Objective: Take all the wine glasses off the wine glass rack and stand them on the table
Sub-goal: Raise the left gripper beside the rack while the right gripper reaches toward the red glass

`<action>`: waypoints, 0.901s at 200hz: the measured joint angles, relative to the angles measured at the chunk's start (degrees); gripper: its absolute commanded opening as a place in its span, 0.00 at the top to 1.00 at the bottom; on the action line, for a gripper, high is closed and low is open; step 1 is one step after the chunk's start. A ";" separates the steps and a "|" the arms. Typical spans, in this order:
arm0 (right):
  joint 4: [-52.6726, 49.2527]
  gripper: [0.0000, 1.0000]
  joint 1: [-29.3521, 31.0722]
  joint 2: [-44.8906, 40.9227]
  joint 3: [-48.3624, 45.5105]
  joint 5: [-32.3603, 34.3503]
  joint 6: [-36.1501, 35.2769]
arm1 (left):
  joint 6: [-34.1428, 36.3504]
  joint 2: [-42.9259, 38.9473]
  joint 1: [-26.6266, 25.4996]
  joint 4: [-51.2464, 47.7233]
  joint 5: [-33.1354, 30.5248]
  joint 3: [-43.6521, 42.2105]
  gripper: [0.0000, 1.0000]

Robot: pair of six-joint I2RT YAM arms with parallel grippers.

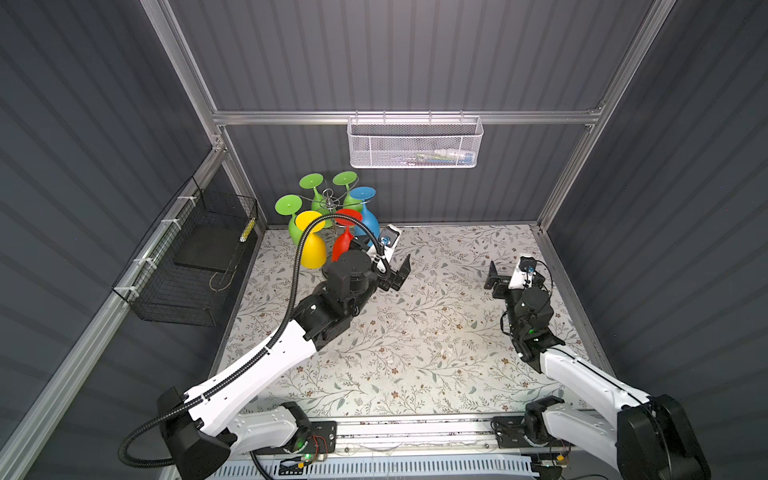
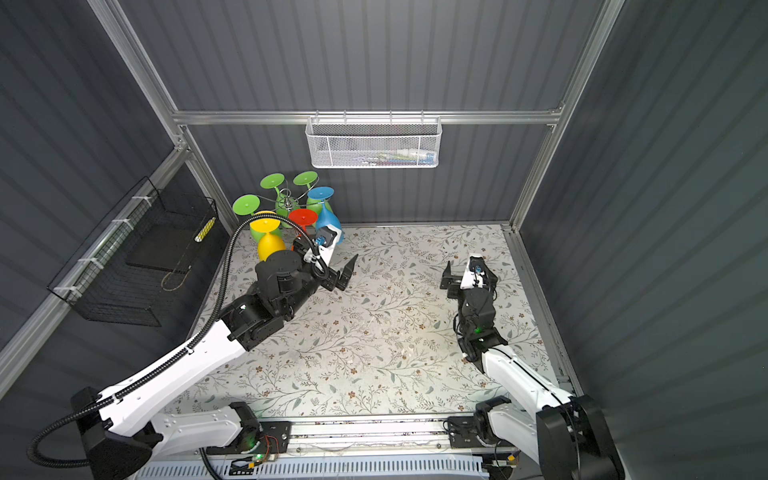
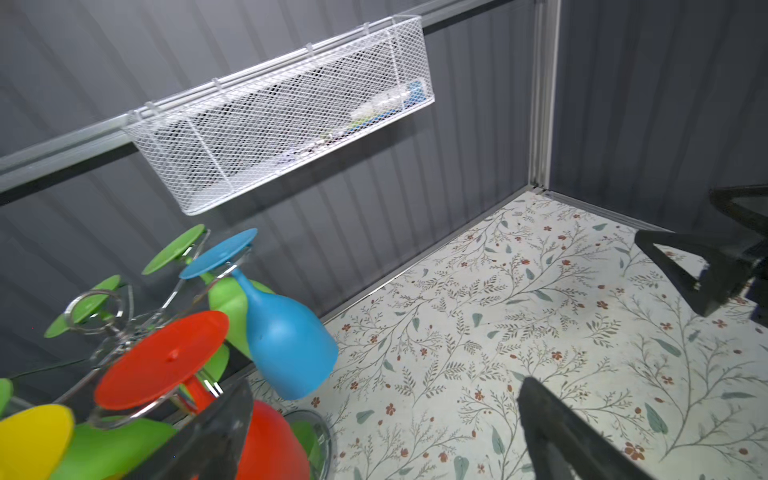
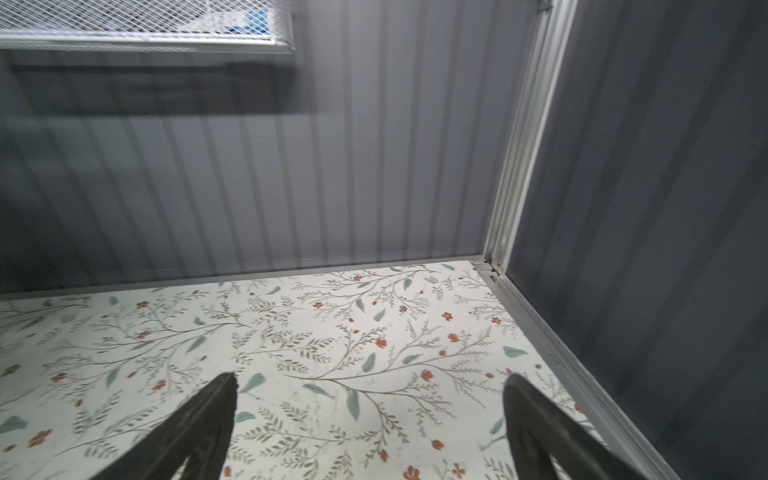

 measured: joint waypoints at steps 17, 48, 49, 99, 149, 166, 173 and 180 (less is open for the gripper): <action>-2.40 0.01 2.73 0.90 4.66 -1.77 2.82 | 0.00 0.17 0.66 -3.69 -1.22 3.19 0.00; -5.88 0.01 8.02 5.42 14.80 -4.48 7.32 | -1.18 -0.81 9.01 -7.74 2.01 4.15 0.00; -6.05 0.01 8.15 5.53 15.04 -4.48 7.39 | -1.29 -0.83 9.27 -7.78 2.10 4.15 0.00; -15.98 0.04 13.97 13.49 30.77 -10.29 16.15 | -4.63 -6.73 19.04 -9.16 9.25 3.37 0.00; -25.24 0.08 19.58 23.04 45.81 -18.25 26.93 | -6.14 -13.18 23.08 -5.73 14.60 -1.49 0.00; -26.80 0.12 20.90 25.81 49.94 -21.55 30.73 | -6.08 -14.12 23.89 -4.68 16.20 -3.96 0.00; -27.39 0.14 21.14 27.02 51.74 -23.02 32.50 | -6.05 -14.60 24.48 -4.37 16.79 -5.05 0.00; -27.98 0.15 21.20 28.17 53.44 -24.35 34.36 | -5.99 -15.10 25.18 -3.93 17.31 -5.97 0.00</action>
